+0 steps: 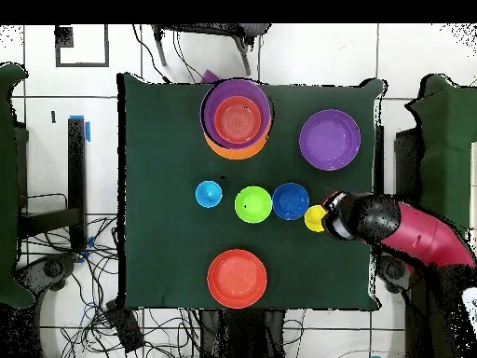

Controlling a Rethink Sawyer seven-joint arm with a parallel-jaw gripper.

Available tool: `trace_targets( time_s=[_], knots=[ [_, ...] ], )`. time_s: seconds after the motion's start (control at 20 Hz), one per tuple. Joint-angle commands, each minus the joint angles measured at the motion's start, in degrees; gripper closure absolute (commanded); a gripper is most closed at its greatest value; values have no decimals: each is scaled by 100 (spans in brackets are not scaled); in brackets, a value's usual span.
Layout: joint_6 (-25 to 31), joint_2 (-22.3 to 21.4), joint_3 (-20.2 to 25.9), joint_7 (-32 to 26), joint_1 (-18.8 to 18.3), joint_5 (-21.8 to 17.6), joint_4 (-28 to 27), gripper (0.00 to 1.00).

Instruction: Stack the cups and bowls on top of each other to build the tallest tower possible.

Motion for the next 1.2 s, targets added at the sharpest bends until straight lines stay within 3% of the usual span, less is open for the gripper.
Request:
trace_targets(
  time_s=[0.05, 0.45, 0.85, 1.2],
  knots=[
    [-16, -234, 711, -1255, 119, -607, 678, 0],
    [11, -508, 596, -393, 731, -480, 895, 0],
    [-308, -228, 460, 288, 1369, -241, 743, 0],
    [-419, 152, 313, 706, 1905, -59, 283, 0]
  ],
)
